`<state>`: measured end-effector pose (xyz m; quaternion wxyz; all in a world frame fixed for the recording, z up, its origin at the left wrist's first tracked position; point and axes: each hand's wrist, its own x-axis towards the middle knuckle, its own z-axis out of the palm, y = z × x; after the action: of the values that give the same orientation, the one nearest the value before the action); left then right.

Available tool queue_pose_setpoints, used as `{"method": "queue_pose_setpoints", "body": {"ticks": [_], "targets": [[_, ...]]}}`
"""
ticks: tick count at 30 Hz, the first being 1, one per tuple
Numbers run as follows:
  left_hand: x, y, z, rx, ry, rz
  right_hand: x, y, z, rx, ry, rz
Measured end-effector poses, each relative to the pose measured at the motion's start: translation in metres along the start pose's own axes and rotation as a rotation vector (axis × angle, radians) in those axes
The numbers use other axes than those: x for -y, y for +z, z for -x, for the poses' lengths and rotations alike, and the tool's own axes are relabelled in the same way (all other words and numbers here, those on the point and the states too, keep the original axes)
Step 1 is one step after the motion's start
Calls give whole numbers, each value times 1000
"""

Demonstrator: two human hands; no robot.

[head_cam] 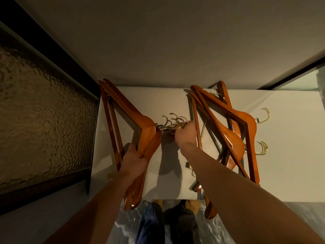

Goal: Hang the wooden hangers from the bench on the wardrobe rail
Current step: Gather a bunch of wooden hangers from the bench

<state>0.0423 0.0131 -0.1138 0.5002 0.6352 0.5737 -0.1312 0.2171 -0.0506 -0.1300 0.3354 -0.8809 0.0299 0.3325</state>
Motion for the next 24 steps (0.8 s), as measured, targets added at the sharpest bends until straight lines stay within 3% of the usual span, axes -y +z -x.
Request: {"method": "queue_pose_setpoints", "body": {"ticks": [6, 9, 13, 16, 18, 24], "targets": [[4, -10, 10, 163, 2, 28, -8, -19, 9, 337, 165, -676], [6, -9, 15, 137, 12, 13, -10, -25, 14, 464, 185, -813], [3, -12, 15, 214, -20, 144, -12, -33, 17, 562, 146, -851], [0, -15, 12, 328, -186, 281, -12, -40, 18, 625, 127, -831], [-2, -14, 14, 322, -246, 321, -12, -43, 20, 643, 113, -813], [-4, 13, 18, 254, -184, 379, -19, -58, 30, 627, 61, -652]]}}
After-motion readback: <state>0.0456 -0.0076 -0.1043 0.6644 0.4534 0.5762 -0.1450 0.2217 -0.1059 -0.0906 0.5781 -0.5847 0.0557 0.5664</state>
